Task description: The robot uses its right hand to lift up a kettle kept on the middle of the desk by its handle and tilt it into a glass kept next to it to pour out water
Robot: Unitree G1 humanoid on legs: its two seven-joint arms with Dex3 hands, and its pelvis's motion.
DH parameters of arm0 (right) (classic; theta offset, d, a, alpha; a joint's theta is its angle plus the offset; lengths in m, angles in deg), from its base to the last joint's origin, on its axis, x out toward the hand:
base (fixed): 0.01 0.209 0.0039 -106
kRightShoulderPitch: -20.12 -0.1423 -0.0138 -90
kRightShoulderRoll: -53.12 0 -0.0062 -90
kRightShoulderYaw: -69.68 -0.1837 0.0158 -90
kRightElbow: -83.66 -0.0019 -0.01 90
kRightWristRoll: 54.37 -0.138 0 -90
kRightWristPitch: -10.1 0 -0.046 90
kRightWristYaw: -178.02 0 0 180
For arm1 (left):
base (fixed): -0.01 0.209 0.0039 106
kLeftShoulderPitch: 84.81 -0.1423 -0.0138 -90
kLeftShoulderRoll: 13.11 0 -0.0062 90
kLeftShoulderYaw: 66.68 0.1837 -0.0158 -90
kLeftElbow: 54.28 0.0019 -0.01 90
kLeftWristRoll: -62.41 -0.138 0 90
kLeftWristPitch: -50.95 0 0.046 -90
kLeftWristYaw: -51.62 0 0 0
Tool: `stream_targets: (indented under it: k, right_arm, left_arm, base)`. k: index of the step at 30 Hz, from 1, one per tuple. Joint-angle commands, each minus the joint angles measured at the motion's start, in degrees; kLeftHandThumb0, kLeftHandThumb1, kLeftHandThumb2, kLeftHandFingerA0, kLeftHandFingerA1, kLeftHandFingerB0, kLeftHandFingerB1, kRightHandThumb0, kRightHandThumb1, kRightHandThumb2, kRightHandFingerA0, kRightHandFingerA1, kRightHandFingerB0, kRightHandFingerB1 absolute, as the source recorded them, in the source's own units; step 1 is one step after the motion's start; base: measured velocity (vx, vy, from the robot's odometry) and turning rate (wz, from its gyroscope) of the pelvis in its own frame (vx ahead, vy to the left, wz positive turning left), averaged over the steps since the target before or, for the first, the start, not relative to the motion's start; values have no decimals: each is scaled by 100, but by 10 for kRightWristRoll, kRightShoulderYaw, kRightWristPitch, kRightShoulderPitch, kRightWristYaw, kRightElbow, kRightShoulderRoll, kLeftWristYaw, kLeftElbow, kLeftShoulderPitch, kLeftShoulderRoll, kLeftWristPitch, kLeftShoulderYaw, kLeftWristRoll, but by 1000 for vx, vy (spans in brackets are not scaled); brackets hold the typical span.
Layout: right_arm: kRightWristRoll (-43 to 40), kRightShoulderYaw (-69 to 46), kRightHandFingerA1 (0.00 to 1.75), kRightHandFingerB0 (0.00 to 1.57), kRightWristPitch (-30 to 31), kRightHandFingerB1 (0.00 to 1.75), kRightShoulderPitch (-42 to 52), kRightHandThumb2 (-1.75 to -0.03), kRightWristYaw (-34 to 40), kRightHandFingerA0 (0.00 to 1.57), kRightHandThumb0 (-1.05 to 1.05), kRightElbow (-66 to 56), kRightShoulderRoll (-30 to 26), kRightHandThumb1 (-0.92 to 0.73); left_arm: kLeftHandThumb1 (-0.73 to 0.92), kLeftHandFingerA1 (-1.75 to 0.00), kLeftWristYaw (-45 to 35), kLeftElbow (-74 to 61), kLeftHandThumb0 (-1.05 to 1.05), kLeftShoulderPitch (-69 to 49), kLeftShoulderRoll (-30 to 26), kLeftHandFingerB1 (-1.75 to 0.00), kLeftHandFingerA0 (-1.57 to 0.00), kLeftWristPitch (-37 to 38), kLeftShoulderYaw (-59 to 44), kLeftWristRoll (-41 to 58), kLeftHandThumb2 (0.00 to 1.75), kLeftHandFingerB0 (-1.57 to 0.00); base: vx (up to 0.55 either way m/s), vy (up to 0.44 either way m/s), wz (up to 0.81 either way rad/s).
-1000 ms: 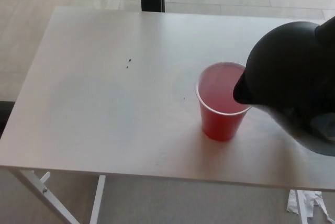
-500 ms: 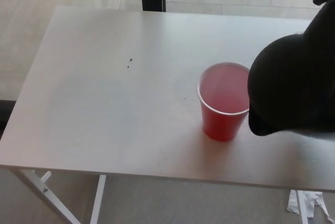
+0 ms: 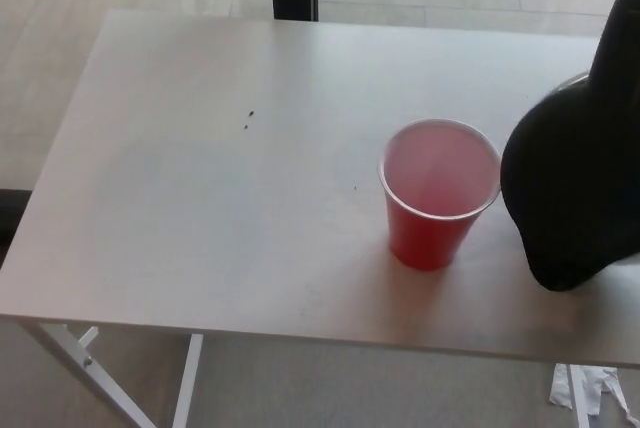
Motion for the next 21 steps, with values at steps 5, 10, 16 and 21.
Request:
stream_targets:
  k: [5,10,16,21]
  right_arm:
    - [-12,-54,175,76,57,140,-70,-127,-14,98,-27,16,1,-44]
    - [-11,-65,175,76,36,104,-69,-109,2,98,-23,28,6,-50]
    - [-4,-64,175,74,57,110,-62,-104,3,97,-22,18,16,-49]
    - [2,-67,136,83,38,111,-60,-114,17,118,-33,24,22,-50]
  left_arm:
    - [62,-58,-7,1,-77,-9,-12,-53,-89,-2,-5,5,60,-71]
    - [62,-58,-6,-1,-80,-15,-13,-53,-89,1,-4,2,60,-71]
    - [62,-57,-6,2,-78,-17,-11,-52,-89,-7,-8,6,60,-70]
    - [62,-59,-7,3,-78,-17,-11,-53,-91,2,-7,3,60,-72]
  base:
    - [0,0,0]
    - [0,0,0]
    - [0,0,0]
    - [0,0,0]
